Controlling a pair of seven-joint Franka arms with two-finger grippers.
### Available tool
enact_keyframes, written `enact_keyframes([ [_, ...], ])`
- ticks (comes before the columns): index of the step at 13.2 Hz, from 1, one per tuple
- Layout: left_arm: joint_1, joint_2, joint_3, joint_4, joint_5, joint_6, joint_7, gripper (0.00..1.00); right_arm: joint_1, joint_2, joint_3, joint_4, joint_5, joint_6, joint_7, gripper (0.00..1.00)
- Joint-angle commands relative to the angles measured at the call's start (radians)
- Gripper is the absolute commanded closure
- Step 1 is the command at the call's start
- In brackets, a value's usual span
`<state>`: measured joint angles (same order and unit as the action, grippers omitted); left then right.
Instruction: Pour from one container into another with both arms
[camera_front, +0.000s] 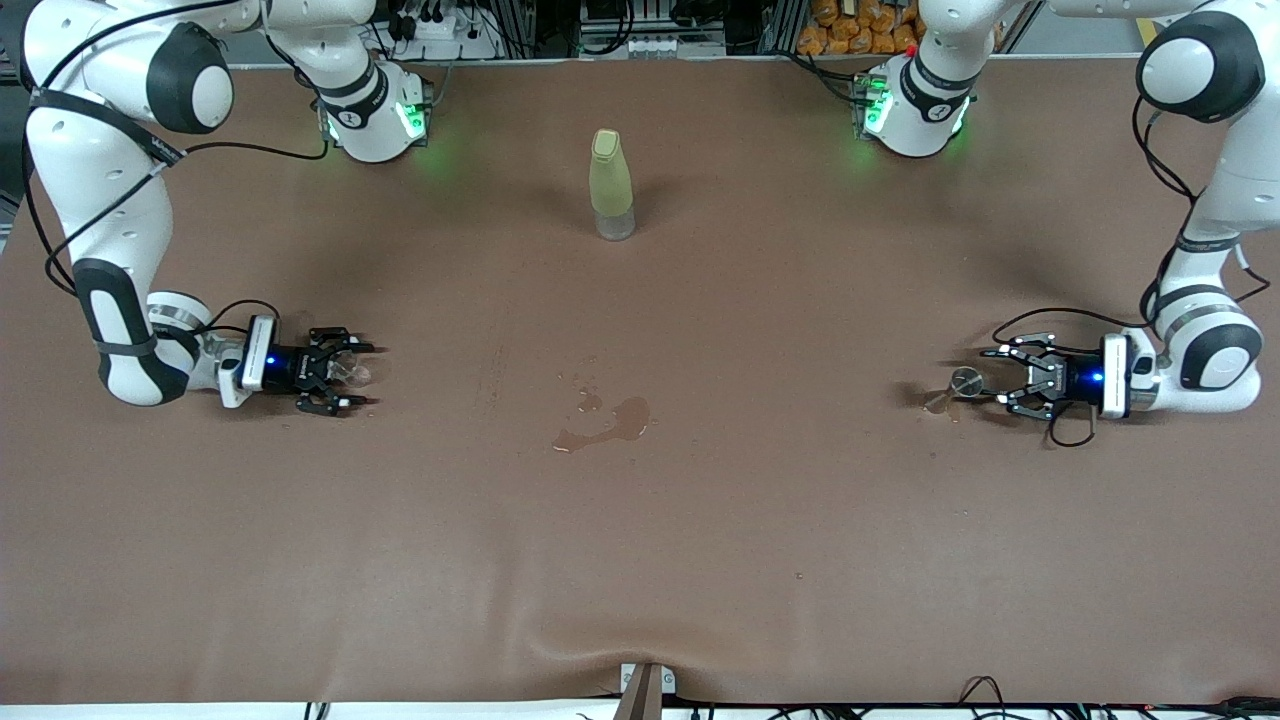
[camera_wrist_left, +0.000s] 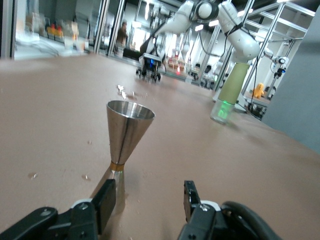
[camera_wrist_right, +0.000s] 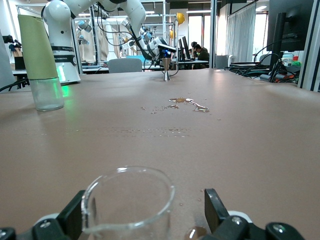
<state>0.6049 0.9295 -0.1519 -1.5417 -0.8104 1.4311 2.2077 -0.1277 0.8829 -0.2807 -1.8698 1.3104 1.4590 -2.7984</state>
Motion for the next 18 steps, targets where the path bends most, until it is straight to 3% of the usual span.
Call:
enact_keyframes([
  [1,-0.007,-0.105,-0.009,0.053,0.130,-0.012,-0.227,0.37,0.013,-0.012,-0.038,0.009,-0.032,-0.003,-0.135,0.00],
  [4,-0.034,-0.226,-0.014,0.101,0.286,-0.009,-0.441,0.36,0.031,-0.048,-0.092,0.063,-0.135,0.017,0.057,0.00],
  [7,-0.080,-0.375,-0.012,0.101,0.446,0.003,-0.682,0.19,0.074,-0.114,-0.170,0.078,-0.226,0.056,0.238,0.00],
  [9,-0.079,-0.440,-0.009,0.101,0.474,0.003,-0.791,0.13,0.097,-0.177,-0.210,0.083,-0.307,0.102,0.383,0.00],
  [13,-0.091,-0.529,-0.015,0.101,0.577,0.035,-0.955,0.13,0.120,-0.336,-0.244,0.096,-0.494,0.179,0.759,0.00],
  [18,-0.206,-0.638,-0.046,0.101,0.746,0.037,-1.267,0.13,0.204,-0.534,-0.282,0.156,-0.758,0.165,1.334,0.00],
])
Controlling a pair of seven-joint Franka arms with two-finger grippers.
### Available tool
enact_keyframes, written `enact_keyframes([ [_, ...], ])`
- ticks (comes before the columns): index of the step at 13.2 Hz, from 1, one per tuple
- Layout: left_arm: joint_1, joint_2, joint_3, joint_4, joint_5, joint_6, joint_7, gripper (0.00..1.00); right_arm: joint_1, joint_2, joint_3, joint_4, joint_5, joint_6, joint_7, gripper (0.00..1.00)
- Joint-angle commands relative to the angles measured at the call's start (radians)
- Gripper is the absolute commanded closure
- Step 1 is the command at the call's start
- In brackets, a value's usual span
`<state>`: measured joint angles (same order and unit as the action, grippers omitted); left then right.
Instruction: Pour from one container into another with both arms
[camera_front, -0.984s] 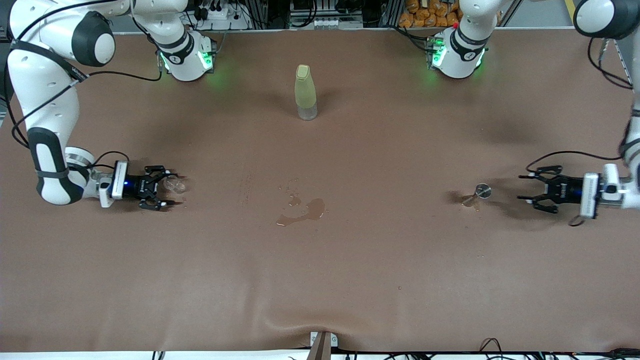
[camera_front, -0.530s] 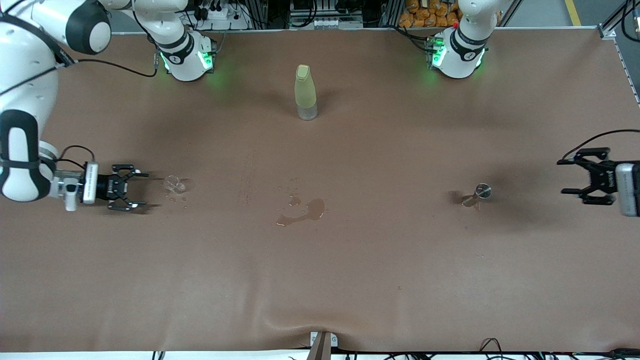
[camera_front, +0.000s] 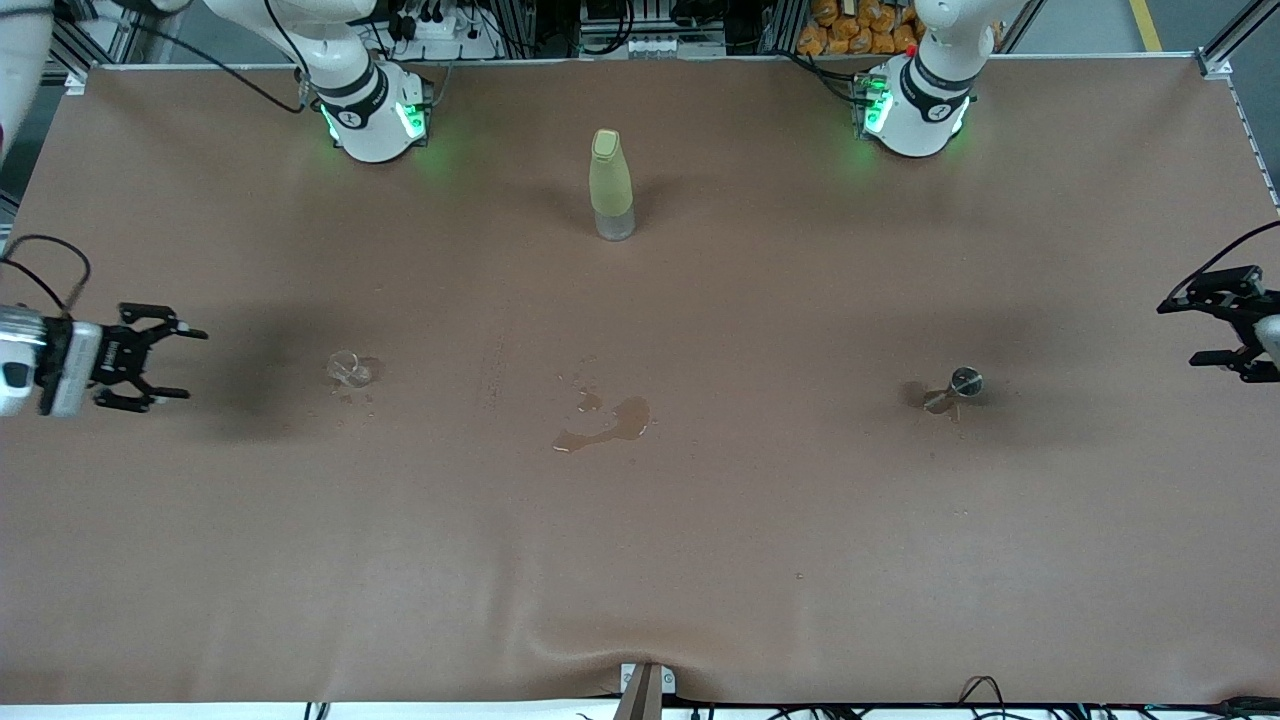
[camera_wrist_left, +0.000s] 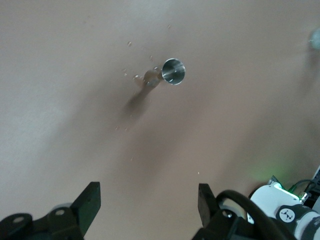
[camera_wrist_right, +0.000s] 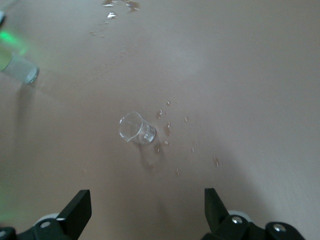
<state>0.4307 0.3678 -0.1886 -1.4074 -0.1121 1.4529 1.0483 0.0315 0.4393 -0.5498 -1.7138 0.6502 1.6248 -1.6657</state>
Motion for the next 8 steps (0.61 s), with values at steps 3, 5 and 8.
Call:
enact_keyframes([
  [3,-0.035,-0.104,-0.029,-0.033,0.040,0.006,-0.260,0.13,0.114,-0.209,-0.013,0.069,-0.262,-0.069,0.565,0.00],
  [5,-0.032,-0.145,-0.038,-0.028,0.037,0.003,-0.386,0.00,0.149,-0.253,-0.004,0.129,-0.329,-0.153,0.789,0.00],
  [8,-0.032,-0.194,-0.055,-0.027,0.031,-0.006,-0.537,0.00,0.159,-0.312,0.082,0.192,-0.414,-0.230,1.045,0.00],
])
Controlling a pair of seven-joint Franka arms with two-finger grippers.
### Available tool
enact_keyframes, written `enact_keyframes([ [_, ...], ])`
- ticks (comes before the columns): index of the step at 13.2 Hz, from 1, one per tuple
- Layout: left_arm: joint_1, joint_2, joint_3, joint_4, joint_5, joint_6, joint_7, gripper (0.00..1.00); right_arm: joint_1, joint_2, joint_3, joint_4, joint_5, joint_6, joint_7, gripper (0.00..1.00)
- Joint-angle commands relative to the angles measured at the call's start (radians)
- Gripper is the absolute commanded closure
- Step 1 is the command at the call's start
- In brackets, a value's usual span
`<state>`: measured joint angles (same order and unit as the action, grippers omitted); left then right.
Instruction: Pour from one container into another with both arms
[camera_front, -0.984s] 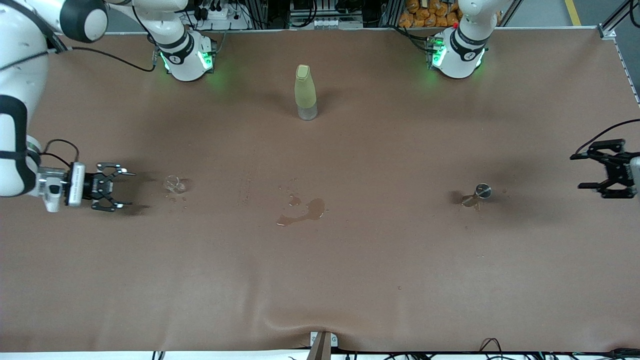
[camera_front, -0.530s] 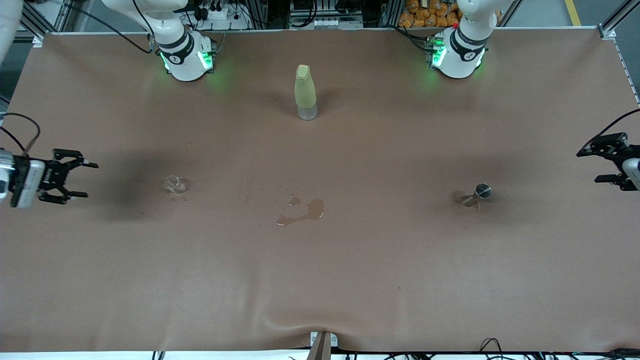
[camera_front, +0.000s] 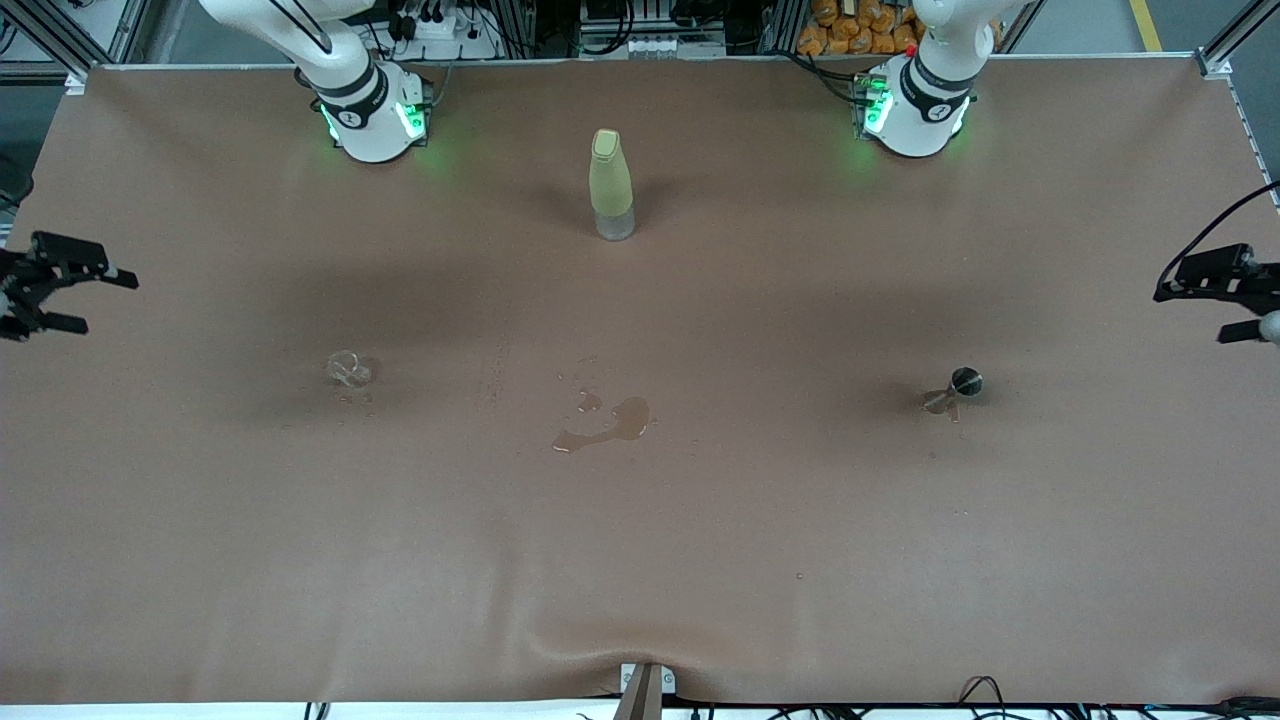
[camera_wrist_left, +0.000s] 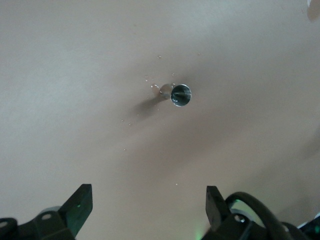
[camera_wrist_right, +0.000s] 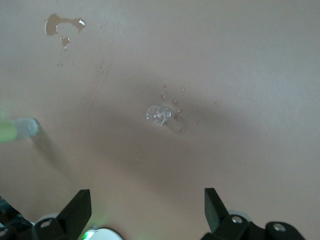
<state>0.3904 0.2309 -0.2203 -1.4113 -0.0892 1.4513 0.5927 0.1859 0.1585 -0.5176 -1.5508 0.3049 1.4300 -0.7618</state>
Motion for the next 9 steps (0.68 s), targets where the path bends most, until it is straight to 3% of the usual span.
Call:
enact_keyframes([
  [1,0.008,-0.080,-0.033,-0.023,0.012,-0.003,-0.159,0.00,-0.005,-0.052,0.098,0.037,-0.098,-0.043,0.215,0.00],
  [4,-0.072,-0.126,-0.010,-0.040,0.023,-0.002,-0.344,0.00,-0.038,-0.109,0.226,0.038,-0.168,-0.049,0.395,0.00],
  [7,-0.298,-0.159,0.151,-0.046,0.063,0.012,-0.517,0.00,-0.140,-0.142,0.387,0.043,-0.219,-0.062,0.499,0.00],
  [9,-0.346,-0.206,0.174,-0.081,0.089,0.030,-0.525,0.00,-0.161,-0.149,0.430,0.067,-0.221,-0.112,0.567,0.00],
])
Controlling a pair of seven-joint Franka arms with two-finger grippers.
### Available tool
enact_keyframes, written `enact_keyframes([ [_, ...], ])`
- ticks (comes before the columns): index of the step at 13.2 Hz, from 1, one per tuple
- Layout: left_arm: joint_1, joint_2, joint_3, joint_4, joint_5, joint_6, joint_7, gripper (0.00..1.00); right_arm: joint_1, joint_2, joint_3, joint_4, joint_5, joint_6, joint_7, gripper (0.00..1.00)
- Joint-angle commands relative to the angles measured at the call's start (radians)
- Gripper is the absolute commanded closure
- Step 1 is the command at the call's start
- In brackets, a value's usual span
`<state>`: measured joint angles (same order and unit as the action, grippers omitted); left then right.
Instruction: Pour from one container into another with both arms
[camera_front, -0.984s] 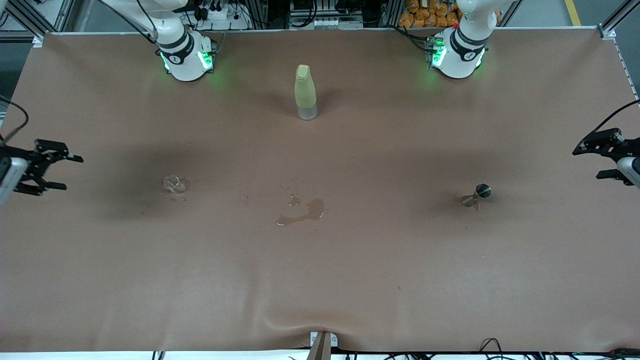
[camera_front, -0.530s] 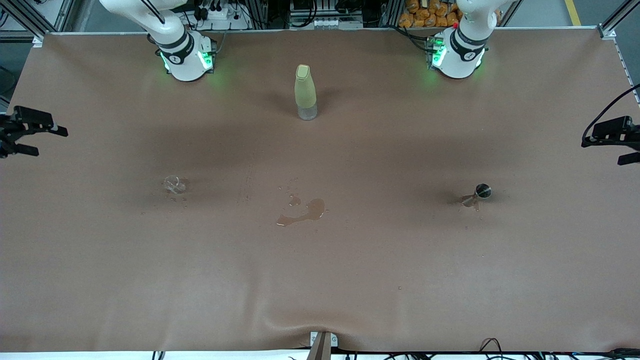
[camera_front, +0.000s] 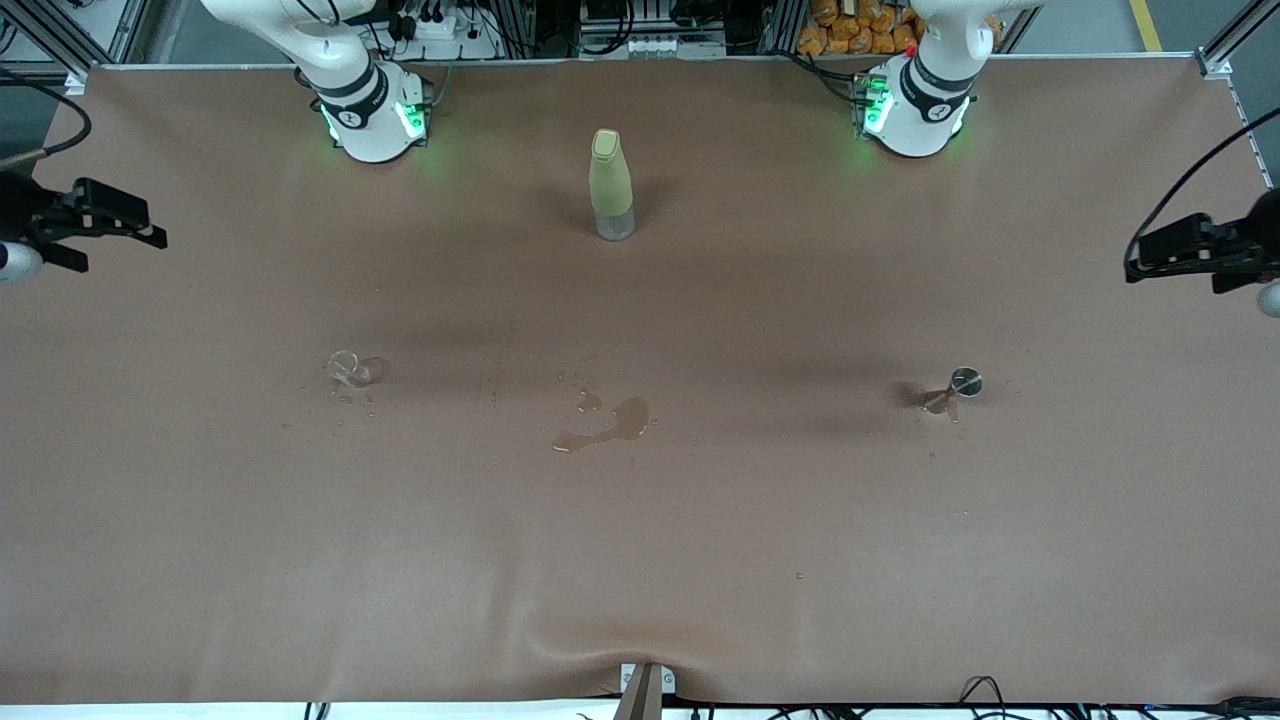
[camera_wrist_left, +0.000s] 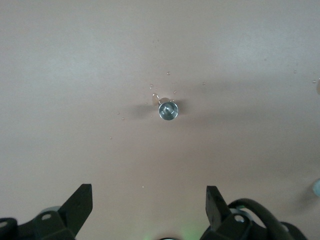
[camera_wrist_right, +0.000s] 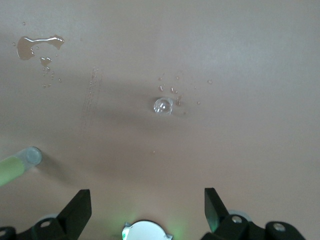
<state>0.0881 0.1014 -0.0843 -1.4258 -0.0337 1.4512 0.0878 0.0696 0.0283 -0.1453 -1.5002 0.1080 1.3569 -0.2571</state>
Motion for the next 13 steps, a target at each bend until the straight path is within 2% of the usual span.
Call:
enact_keyframes([
  [1,-0.048,-0.110,0.038,-0.103,0.034,0.064,-0.028,0.00,-0.045,-0.021,0.067,0.018,-0.033,-0.041,0.087,0.00],
  [4,-0.108,-0.207,0.058,-0.221,0.034,0.130,-0.127,0.00,-0.039,-0.024,0.067,0.021,-0.042,-0.039,0.088,0.00],
  [7,-0.140,-0.204,0.072,-0.225,0.031,0.159,-0.190,0.00,-0.047,-0.027,0.069,0.021,-0.051,-0.021,0.090,0.00],
  [8,-0.159,-0.201,0.098,-0.225,0.026,0.163,-0.197,0.00,-0.053,-0.033,0.072,0.011,-0.057,0.002,0.090,0.00],
  [9,-0.185,-0.200,0.121,-0.222,0.024,0.163,-0.201,0.00,-0.063,-0.033,0.084,0.009,-0.062,0.013,0.088,0.00],
  [11,-0.202,-0.197,0.124,-0.217,0.035,0.166,-0.201,0.00,-0.103,-0.033,0.122,0.009,-0.068,0.017,0.090,0.00],
  [13,-0.200,-0.201,0.124,-0.216,0.035,0.167,-0.198,0.00,-0.108,-0.031,0.135,0.009,-0.083,0.021,0.091,0.00],
])
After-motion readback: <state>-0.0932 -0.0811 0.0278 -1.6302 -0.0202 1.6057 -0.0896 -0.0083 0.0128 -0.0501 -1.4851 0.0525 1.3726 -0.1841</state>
